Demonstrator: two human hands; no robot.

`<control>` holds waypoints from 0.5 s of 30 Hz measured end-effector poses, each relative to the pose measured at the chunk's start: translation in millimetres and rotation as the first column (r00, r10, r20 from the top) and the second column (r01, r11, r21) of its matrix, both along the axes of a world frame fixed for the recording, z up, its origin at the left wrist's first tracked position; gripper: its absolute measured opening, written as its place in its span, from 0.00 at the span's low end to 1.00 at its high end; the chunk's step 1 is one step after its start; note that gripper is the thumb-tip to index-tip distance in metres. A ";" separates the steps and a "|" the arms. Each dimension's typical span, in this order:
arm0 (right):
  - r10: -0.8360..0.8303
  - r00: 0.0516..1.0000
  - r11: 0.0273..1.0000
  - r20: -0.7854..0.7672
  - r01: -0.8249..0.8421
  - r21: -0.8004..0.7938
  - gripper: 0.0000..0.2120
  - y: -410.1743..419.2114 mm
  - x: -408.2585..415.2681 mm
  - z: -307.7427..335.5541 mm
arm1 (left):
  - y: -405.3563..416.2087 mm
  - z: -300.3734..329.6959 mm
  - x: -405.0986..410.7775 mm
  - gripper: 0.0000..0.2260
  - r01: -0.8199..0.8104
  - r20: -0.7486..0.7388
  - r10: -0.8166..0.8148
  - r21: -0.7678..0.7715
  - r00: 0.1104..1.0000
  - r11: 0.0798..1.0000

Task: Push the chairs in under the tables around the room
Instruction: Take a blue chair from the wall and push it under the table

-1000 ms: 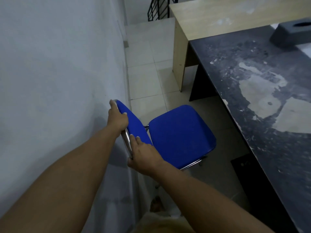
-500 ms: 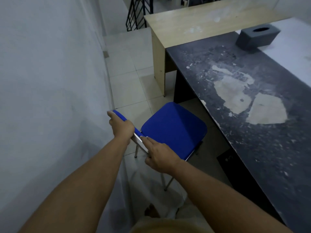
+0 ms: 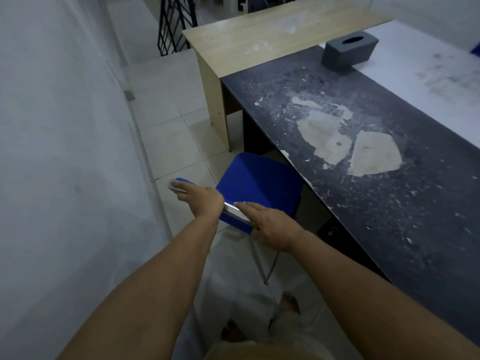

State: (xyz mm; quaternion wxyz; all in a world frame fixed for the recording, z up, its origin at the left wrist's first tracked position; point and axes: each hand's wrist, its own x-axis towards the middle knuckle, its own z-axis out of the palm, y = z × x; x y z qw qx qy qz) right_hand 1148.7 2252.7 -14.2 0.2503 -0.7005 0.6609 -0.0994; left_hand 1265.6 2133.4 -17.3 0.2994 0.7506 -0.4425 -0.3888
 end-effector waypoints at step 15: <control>-0.222 0.974 0.975 -0.051 0.222 -0.015 0.31 -6.0 25.5 -15.1 | 6.1 -3.9 11.3 0.39 0.069 -0.031 -0.069 0.004 0.997 0.998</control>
